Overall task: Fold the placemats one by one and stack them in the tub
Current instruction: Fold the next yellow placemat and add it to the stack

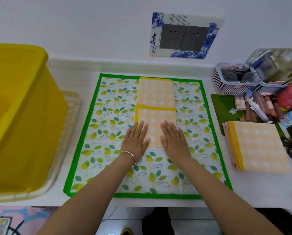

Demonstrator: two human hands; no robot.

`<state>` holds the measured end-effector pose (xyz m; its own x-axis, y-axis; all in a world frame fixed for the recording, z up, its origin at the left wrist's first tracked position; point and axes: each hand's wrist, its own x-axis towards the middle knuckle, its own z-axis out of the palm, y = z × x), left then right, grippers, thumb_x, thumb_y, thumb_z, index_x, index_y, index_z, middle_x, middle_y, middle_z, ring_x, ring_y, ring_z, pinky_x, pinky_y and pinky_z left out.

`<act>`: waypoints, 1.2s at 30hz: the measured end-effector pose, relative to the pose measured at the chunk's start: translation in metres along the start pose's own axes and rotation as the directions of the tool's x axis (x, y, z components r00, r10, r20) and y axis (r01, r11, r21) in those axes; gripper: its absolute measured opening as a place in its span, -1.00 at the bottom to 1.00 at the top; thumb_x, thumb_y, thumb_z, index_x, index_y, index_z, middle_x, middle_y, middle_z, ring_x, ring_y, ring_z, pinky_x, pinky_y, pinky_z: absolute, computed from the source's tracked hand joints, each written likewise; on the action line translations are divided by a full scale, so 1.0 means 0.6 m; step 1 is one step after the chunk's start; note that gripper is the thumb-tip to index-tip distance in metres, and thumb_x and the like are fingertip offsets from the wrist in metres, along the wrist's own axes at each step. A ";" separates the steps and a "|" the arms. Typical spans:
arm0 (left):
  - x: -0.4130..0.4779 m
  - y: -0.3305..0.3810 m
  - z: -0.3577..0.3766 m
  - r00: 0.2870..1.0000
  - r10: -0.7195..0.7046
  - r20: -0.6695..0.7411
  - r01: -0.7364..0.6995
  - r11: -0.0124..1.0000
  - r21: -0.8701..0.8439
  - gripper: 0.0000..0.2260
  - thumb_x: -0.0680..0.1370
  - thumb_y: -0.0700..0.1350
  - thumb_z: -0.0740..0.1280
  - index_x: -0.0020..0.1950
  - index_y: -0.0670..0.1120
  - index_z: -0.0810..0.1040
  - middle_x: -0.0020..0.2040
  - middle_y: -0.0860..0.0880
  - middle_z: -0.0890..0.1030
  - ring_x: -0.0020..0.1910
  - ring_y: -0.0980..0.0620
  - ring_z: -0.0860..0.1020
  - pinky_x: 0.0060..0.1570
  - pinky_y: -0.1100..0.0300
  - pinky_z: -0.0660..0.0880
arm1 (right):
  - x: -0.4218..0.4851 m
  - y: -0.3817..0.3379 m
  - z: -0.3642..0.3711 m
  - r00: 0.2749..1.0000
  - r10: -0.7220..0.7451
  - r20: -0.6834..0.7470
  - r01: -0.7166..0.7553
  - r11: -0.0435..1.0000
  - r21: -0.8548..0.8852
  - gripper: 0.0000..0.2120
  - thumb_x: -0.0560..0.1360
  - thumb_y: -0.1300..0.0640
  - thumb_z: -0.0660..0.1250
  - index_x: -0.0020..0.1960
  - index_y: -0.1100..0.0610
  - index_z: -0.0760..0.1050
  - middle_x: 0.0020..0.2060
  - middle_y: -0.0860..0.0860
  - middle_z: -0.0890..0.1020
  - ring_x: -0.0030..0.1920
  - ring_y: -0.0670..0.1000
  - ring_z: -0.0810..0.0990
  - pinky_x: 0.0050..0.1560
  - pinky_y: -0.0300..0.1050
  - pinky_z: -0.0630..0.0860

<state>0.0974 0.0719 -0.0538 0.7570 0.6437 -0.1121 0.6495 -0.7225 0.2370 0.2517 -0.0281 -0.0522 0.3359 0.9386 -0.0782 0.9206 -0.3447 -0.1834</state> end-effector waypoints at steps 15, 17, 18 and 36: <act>0.000 -0.017 -0.015 0.996 0.054 0.064 -0.047 0.993 -0.105 -0.08 0.24 0.45 -0.56 0.51 0.05 -0.23 0.46 0.14 -0.31 0.46 0.14 -0.30 0.41 0.19 -0.29 | -0.037 0.086 -0.061 0.926 -0.375 -0.043 0.373 0.927 -0.043 -0.42 0.50 -0.18 0.10 0.44 0.06 0.30 0.38 -0.04 0.40 0.39 -0.07 0.34 0.31 -0.19 0.31; -0.001 -0.014 -0.024 0.995 0.043 0.091 -0.028 0.988 -0.153 -0.10 0.29 0.49 -0.36 0.53 0.05 -0.19 0.48 0.14 -0.28 0.48 0.13 -0.28 0.41 0.18 -0.30 | -0.036 0.083 -0.063 0.905 -0.412 -0.105 0.406 0.911 -0.070 -0.52 0.48 -0.01 0.15 0.35 0.13 0.43 0.27 0.01 0.53 0.27 -0.01 0.51 0.16 -0.19 0.46; -0.002 -0.014 -0.029 0.993 0.045 0.105 -0.026 0.985 -0.172 -0.10 0.29 0.50 -0.28 0.53 0.04 -0.19 0.48 0.15 -0.27 0.48 0.14 -0.28 0.41 0.17 -0.30 | -0.033 0.081 -0.062 0.896 -0.423 -0.132 0.415 0.906 -0.085 -0.55 0.45 0.08 0.21 0.32 0.15 0.47 0.23 0.02 0.57 0.22 0.01 0.55 0.08 -0.18 0.52; -0.059 -0.073 -0.075 0.871 0.490 0.040 -0.475 0.817 0.328 0.20 0.05 -0.45 0.45 0.53 0.04 -0.08 0.45 -0.06 0.21 0.39 -0.12 0.27 0.27 -0.12 0.30 | -0.150 0.061 -0.073 0.762 -0.597 -0.248 0.605 0.794 -0.053 -0.38 0.29 0.49 0.36 0.32 0.18 0.45 0.24 0.06 0.55 0.24 0.02 0.52 0.23 -0.10 0.45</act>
<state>0.0390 0.0918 -0.0169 0.9803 0.1962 -0.0206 0.1944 -0.9785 -0.0693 0.2637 -0.1245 -0.0091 -0.2445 0.9242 0.2933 0.9452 0.2947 -0.1407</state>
